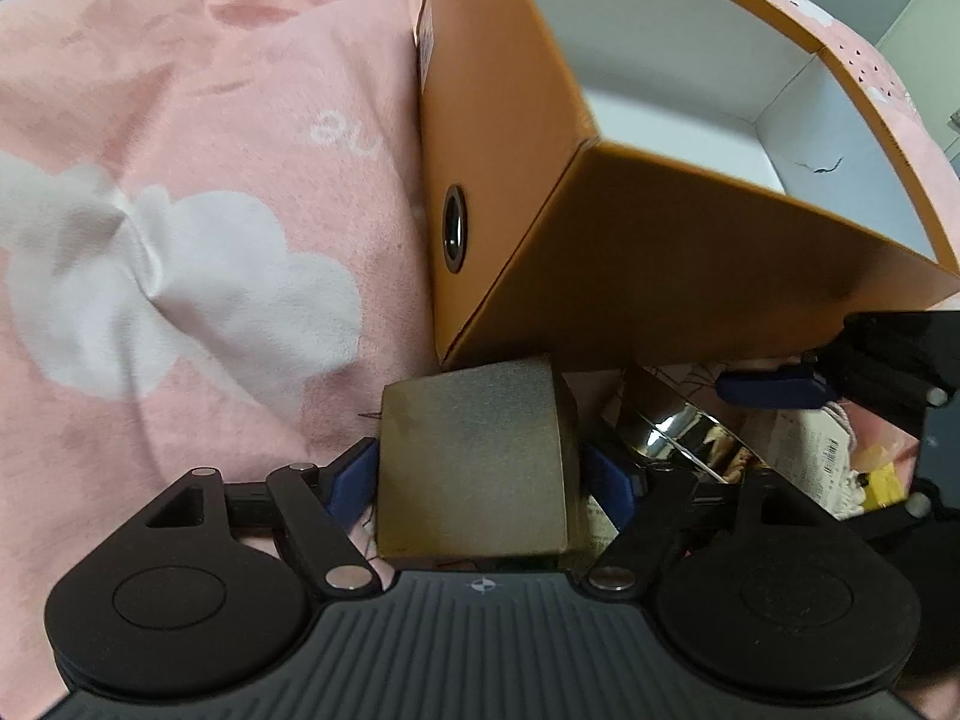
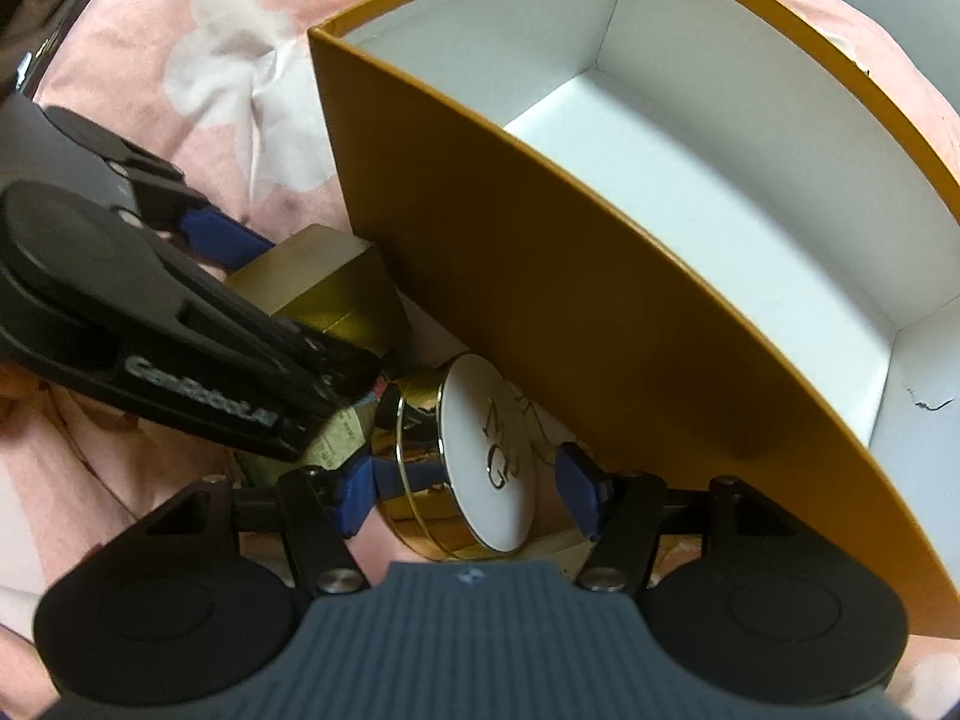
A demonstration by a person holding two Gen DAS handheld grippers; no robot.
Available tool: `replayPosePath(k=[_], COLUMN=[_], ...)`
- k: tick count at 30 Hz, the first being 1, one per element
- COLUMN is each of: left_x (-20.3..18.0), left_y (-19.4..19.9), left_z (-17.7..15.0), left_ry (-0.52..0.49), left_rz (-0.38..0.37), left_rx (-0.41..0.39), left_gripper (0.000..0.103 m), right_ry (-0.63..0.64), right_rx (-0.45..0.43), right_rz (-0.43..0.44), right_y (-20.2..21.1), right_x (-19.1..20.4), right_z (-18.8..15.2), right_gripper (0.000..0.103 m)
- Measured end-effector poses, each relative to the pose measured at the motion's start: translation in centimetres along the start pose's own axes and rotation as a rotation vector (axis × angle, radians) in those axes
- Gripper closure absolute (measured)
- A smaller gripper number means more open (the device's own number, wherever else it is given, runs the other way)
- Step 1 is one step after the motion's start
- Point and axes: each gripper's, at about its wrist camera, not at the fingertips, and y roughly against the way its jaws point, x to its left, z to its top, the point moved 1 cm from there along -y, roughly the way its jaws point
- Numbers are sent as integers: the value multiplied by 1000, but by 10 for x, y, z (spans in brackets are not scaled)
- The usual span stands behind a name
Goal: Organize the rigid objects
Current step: 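Grasp the gold cube with the left tool while the right tool grasps the gold compact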
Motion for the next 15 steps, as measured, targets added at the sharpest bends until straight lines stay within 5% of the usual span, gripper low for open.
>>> replayPosePath(k=[4, 15], left_x=[1, -4], left_y=[2, 31], left_z=[-1, -15], left_ry=[11, 27], left_rz=[-18, -40], left_rx=[-16, -98], left_gripper=[22, 23], right_ry=[4, -56], right_rx=[-6, -79], right_rz=[12, -39], right_y=[2, 30], right_x=[4, 5], right_z=[2, 3], right_gripper=[58, 74])
